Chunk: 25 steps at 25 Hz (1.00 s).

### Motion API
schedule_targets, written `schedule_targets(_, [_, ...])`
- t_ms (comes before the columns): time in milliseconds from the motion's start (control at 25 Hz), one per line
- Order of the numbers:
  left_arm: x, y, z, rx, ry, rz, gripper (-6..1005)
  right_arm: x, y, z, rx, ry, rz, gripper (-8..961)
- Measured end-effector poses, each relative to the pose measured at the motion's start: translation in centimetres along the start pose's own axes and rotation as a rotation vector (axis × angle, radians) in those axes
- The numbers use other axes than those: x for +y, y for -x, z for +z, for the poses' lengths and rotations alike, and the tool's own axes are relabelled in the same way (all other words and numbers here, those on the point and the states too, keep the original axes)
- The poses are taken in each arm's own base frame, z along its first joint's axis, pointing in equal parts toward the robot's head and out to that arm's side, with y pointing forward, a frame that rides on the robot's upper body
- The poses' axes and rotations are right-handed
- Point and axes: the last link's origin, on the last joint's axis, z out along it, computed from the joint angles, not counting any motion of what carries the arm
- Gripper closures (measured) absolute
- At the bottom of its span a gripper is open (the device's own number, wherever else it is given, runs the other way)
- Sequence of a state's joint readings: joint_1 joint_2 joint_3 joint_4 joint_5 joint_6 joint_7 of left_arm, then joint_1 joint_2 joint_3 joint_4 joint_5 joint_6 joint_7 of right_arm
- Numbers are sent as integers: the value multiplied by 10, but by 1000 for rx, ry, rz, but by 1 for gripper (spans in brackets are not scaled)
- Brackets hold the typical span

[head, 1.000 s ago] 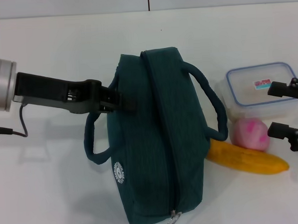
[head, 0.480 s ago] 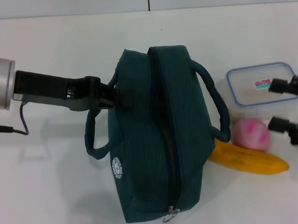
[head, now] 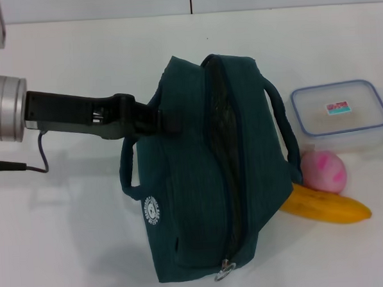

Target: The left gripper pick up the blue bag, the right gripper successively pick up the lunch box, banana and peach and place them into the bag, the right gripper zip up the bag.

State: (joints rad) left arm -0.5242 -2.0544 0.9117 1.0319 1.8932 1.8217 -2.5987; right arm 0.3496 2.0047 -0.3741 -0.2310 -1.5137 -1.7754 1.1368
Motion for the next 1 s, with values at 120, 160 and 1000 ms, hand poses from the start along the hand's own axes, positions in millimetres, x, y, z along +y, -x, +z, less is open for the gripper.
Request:
schedule_targets(120, [0, -1, -1, 18, 8, 24, 937, -9, -6, -9, -69, -131, 66, 141])
schedule_targets(160, [0, -1, -1, 20, 10, 31, 937, -12, -8, -13, -89, -171, 87, 141])
schedule_targets(1000, [-11, 10, 8, -3, 54, 87, 938, -42, -77, 3, -6, -579, 482, 171])
